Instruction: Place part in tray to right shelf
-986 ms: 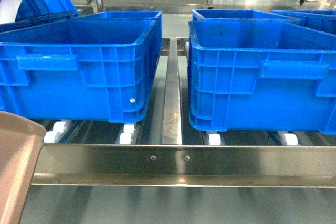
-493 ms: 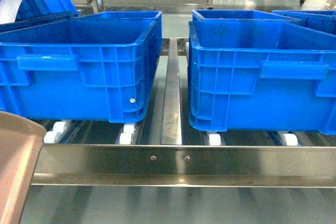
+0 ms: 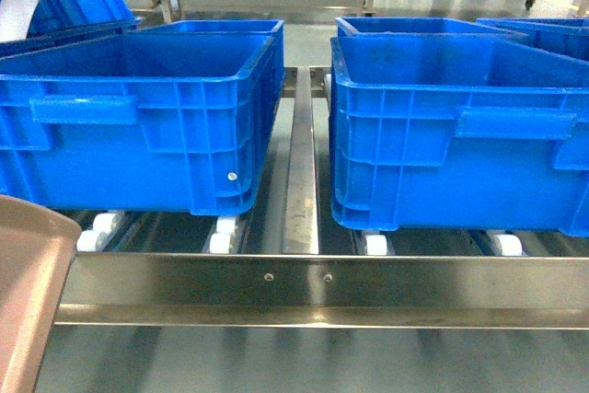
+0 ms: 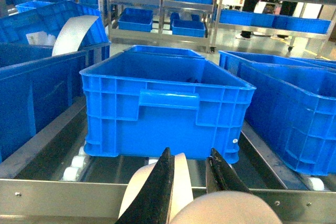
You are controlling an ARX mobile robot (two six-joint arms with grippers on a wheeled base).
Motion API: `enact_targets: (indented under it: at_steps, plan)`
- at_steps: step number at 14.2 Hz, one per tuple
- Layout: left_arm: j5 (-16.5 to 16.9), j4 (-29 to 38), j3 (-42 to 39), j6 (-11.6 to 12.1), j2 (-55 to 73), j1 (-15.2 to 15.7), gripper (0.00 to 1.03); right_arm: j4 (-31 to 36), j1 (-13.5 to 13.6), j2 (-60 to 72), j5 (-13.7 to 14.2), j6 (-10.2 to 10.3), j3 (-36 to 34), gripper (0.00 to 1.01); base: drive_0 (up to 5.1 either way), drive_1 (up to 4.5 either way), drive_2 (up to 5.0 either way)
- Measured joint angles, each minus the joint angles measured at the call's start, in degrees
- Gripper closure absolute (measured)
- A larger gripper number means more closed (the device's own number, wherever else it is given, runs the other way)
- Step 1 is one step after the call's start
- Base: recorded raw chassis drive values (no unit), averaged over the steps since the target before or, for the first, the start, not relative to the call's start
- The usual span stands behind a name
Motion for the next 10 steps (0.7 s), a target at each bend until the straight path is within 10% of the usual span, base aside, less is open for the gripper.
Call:
enact_targets:
  at_steps: [10]
  plan:
    - [0.00,0.00,0.00,0.00,0.00,0.00,0.89,0.00,0.00,0.00,0.00,0.00,0.00,0.03,0.0,0.00,0.0]
